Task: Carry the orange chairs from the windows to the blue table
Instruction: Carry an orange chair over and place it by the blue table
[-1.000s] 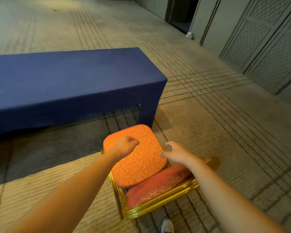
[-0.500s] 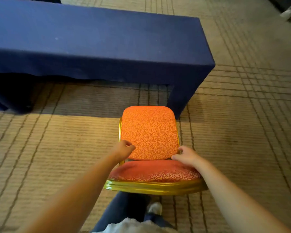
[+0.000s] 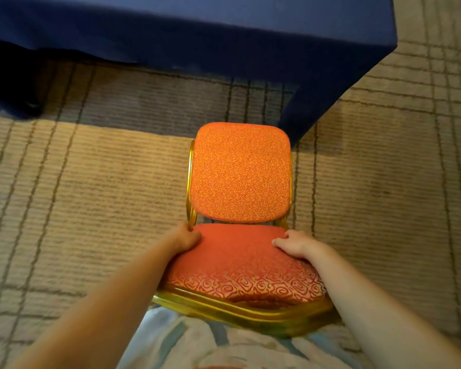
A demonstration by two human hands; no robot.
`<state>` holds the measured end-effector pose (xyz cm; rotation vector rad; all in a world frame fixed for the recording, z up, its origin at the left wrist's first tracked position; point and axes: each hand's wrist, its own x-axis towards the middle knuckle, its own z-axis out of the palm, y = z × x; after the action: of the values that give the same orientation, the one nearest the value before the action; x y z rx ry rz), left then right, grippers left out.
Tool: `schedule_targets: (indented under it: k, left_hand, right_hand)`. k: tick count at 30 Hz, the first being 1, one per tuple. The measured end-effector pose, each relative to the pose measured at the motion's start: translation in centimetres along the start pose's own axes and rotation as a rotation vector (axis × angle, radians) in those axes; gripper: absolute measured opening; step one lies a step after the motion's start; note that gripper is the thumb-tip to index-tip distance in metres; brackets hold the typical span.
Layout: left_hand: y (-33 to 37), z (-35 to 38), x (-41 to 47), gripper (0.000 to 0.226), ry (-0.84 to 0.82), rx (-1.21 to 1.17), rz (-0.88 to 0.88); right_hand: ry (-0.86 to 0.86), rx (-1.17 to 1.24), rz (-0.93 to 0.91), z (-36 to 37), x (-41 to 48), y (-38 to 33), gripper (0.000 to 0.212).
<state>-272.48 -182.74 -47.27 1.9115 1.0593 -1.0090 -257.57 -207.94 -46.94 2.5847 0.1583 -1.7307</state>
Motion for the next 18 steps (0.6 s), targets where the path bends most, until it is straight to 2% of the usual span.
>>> schedule_targets:
  k: [3,10,18]
  left_hand:
    - [0.3,0.1,0.4,0.050,-0.075,0.093,-0.041]
    - [0.2,0.4,1.6,0.062,-0.144,0.104,-0.122]
    - [1.3,0.7,2.0,0.070,-0.179,0.177,-0.205]
  right_hand:
    - [-0.048,-0.004,0.029,-0.4,0.9,0.2,0.079]
    - [-0.117,0.051,0.098,-1.1,2.1,1.5,0.088]
    - [-0.121,0.099,0.149,-1.9,3.5,3.6,0.081]
